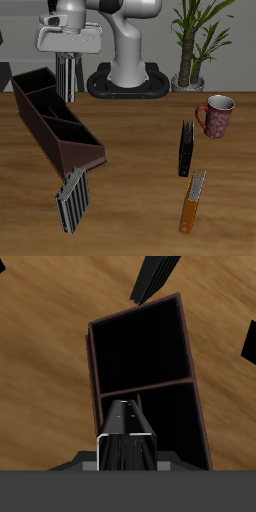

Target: Place the left striped book into the right desk caddy's front compartment

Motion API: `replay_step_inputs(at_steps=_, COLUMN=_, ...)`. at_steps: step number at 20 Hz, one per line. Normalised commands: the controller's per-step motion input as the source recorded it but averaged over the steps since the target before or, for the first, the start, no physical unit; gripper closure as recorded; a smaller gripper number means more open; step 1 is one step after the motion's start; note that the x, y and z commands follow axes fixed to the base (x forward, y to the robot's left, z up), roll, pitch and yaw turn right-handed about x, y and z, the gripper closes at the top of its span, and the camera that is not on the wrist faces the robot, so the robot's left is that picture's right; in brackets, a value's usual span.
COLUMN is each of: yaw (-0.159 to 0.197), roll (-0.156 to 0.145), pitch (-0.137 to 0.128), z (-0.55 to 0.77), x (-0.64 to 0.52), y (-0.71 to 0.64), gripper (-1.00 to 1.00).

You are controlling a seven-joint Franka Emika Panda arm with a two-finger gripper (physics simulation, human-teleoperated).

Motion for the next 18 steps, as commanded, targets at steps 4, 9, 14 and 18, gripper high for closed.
replay_step_inputs(at_steps=4, yaw=0.0, roll=0.01, pitch=0.016, z=-0.1, x=0.05, y=0.04, gripper=1.0)
replay_step_inputs(at_steps=9, yaw=-0.018, roll=0.009, pitch=0.019, z=-0.08, x=0.05, y=0.02, gripper=1.0)
replay_step_inputs(at_steps=14, yaw=-0.007, roll=0.005, pitch=0.035, z=-0.19, x=0.05, y=0.0, gripper=1.0)
replay_step_inputs(at_steps=18, yaw=-0.009, roll=-0.001, pitch=0.023, z=-0.09, x=0.05, y=0.01, gripper=1.0)
